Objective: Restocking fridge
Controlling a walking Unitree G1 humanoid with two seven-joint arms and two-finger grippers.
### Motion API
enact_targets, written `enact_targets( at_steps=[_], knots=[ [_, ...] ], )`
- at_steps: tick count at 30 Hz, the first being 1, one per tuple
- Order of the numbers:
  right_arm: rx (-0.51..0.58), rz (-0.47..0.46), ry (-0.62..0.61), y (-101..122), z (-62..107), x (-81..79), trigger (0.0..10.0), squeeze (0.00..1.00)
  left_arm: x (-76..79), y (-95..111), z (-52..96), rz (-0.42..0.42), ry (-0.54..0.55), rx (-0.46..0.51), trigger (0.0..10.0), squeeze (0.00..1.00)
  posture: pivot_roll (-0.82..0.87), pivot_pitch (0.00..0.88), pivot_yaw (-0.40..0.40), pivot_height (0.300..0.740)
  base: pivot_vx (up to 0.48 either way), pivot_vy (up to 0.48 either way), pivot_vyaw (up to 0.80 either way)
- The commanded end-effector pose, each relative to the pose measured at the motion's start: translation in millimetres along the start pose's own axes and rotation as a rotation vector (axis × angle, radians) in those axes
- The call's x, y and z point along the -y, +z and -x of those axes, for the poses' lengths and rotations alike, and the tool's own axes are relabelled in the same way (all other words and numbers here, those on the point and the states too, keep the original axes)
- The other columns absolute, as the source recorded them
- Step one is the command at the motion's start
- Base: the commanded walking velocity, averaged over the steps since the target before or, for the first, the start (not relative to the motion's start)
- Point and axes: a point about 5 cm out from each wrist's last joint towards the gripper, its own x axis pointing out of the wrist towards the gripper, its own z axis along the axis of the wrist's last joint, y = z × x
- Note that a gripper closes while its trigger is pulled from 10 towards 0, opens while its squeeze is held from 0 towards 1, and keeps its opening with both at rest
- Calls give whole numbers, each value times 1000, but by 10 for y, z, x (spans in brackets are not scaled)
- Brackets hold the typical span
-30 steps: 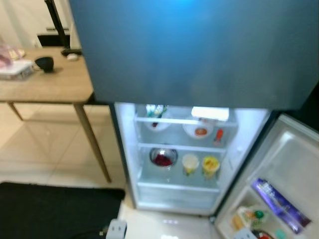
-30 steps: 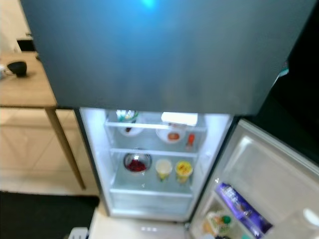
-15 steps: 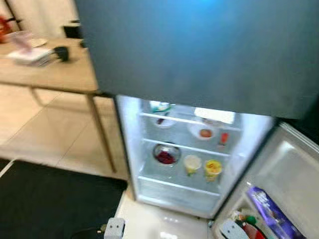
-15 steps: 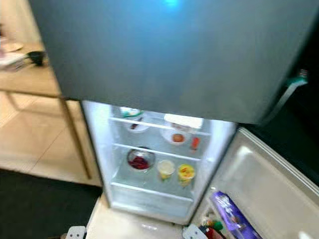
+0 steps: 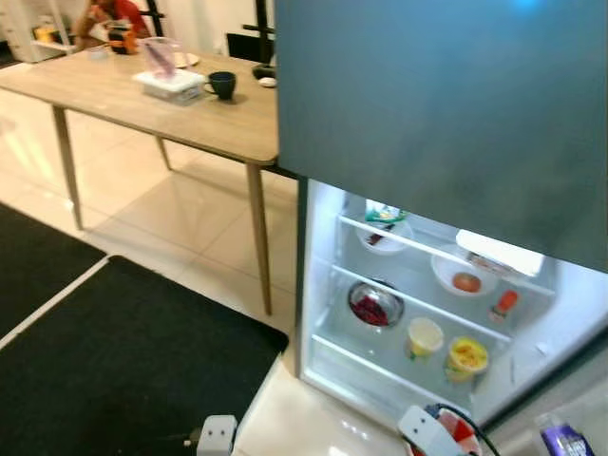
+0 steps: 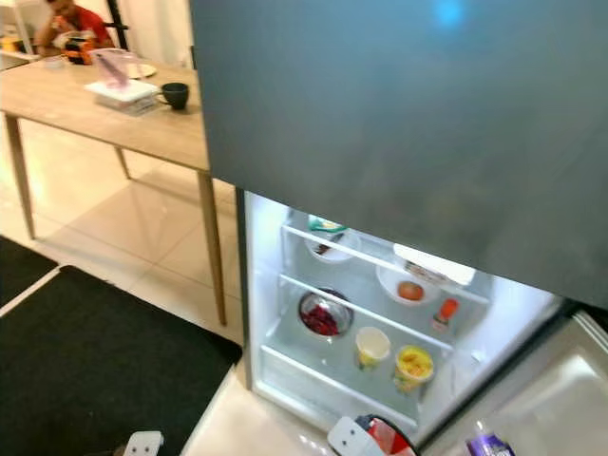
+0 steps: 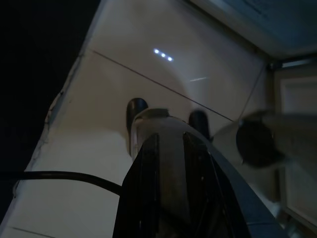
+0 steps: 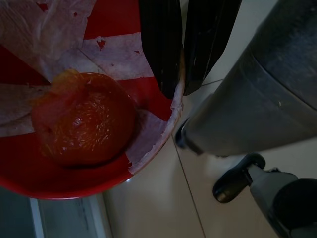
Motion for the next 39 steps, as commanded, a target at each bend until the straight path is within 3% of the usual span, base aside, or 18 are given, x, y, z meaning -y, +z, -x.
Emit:
enact_targets(
  at_steps=[1,6,15,26,39],
  knots=[
    [1,6,3,0,9,16,10000,0,12,-126,21,6,2,-45,10000,0,-79,0,-48,740,0,0,800],
    [7,39,-8,39,2,25,10000,0,7,-135,24,5,2,-49,10000,0,-79,0,-48,740,0,0,800],
    [-32,33,-113,21,12,107,10000,0,23,-110,13,2,-7,-46,10000,0,-79,0,-48,740,0,0,0],
    [-129,-115,-203,-356,97,101,10000,0,37,-127,15,-10,-27,-57,10000,0,-79,0,-45,740,228,0,0],
    [-169,-178,-225,-496,135,85,10000,0,56,-104,3,-22,-31,-55,10000,0,-82,0,-45,740,244,0,-177]
  ],
)
